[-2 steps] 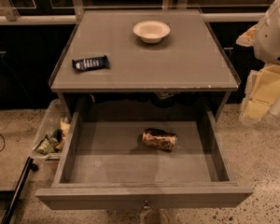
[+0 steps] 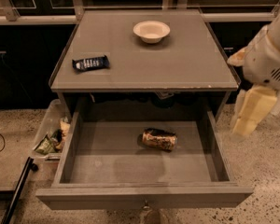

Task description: Pick orange can from top drawer and place on counter

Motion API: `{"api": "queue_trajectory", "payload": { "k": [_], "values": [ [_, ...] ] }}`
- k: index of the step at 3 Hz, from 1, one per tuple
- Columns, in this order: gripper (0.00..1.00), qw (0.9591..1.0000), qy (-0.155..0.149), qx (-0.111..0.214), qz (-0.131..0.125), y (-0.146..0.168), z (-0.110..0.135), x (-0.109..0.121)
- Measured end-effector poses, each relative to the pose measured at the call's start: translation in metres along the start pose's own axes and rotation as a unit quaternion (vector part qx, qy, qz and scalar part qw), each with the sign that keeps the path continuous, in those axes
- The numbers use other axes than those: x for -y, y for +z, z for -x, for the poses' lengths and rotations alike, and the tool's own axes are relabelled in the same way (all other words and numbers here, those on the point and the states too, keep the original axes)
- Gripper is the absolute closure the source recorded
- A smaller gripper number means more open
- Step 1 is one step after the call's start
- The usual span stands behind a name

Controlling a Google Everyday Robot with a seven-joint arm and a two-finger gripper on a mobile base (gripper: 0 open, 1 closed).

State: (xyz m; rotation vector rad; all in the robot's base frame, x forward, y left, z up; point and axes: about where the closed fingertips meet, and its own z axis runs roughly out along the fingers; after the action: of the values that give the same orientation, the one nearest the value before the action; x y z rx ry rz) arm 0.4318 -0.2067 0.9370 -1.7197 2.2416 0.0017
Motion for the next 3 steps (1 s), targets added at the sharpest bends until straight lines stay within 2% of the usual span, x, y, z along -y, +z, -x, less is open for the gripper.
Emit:
{"api": "queue_trajectory", "payload": {
  "k": [1, 2, 3],
  "values": [
    [0.00, 0.9985, 0.002, 0.032, 0.044, 0.062, 0.005, -0.027],
    [0.00, 0.9948, 0.000, 0.061, 0.082, 0.124, 0.012, -0.050],
    [0.00, 0.9905, 0.003, 0.097, 0.098, 0.167, 0.016, -0.063]
  ]
}}
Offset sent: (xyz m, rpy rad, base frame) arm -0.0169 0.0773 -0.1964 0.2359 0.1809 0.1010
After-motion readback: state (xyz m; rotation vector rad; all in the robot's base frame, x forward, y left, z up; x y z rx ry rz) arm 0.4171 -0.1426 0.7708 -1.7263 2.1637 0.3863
